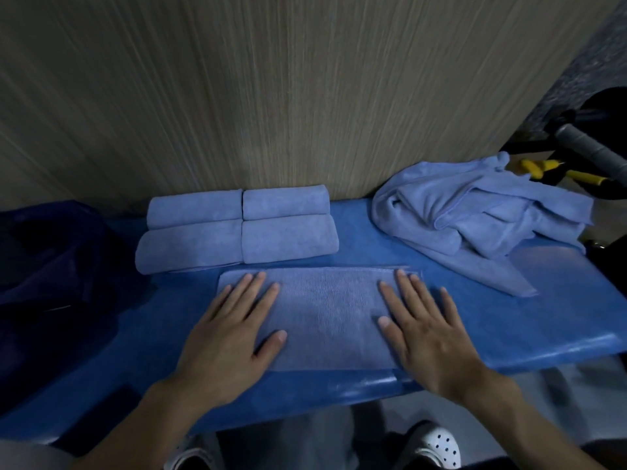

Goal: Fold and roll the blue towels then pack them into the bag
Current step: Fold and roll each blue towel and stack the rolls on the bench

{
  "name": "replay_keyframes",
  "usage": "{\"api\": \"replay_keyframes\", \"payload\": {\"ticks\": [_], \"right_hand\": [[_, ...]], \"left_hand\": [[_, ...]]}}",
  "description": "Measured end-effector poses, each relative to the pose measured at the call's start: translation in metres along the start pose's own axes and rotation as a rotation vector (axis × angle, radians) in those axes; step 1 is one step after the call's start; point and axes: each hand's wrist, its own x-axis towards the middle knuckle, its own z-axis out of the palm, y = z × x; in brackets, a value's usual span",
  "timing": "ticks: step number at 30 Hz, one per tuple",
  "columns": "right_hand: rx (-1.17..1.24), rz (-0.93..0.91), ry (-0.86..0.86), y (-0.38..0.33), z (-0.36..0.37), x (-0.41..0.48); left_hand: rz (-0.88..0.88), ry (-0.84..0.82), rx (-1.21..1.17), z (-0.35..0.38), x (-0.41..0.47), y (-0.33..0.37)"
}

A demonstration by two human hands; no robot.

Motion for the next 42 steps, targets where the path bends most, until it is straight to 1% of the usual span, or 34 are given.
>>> {"api": "replay_keyframes", "payload": {"ticks": [3,5,8,9,11,14,16,18,20,22,24,27,31,33,37,39,42], "right_hand": [[-0.02,0.11,0.028,0.01,-0.004,0.0],[-0.047,0.101,0.089,0.004,-0.012,0.004],[-0.011,-0.093,0.135,-0.018,-0.018,0.008],[0.006,-0.154,0.12,-0.025,-0.016,0.007],[0.006,-0.2,0.07,-0.027,-0.008,0.009],[-0.033,-0.141,0.02,-0.012,-0.001,0.016],[-0.045,-0.068,0.026,-0.002,-0.001,0.018],[-0.048,0.014,0.078,-0.001,-0.01,0.017],[-0.046,0.08,0.173,-0.008,-0.023,0.011],[-0.029,0.077,0.258,-0.019,-0.032,0.0],[-0.016,0.04,0.223,-0.03,-0.031,-0.015],[-0.043,0.01,0.13,-0.035,-0.021,-0.026],[-0.049,-0.012,0.13,-0.027,-0.02,-0.023],[-0.07,-0.006,0.131,-0.025,-0.022,-0.022],[-0.084,0.017,0.086,-0.033,-0.022,-0.024],[-0.065,0.005,0.064,-0.036,-0.019,-0.029],[-0.034,-0.032,0.062,-0.034,-0.018,-0.032]], "left_hand": [[-0.047,0.03,-0.011,-0.005,-0.007,-0.007],[0.028,0.048,0.012,-0.014,-0.004,-0.007],[0.179,0.031,-0.051,-0.018,0.013,-0.005],[0.215,0.013,-0.053,-0.015,0.017,-0.005],[0.25,-0.014,0.011,-0.004,0.018,-0.005],[0.223,-0.021,0.048,0.004,0.014,-0.008],[0.209,-0.01,0.049,0.003,0.011,-0.006],[0.178,-0.014,0.054,0.004,0.005,-0.001],[0.142,-0.031,0.065,0.003,-0.005,0.006],[0.118,-0.03,0.07,-0.003,-0.012,0.011],[0.108,-0.004,0.05,-0.011,-0.008,0.009],[0.128,-0.021,0.089,-0.014,0.0,0.006],[0.098,-0.073,0.181,-0.015,-0.016,0.025],[0.126,-0.078,0.212,-0.025,-0.028,0.037],[0.214,0.032,0.128,-0.032,-0.019,0.041],[0.284,0.019,0.109,-0.028,-0.009,0.042],[0.309,-0.027,0.148,-0.026,-0.008,0.051]]}}
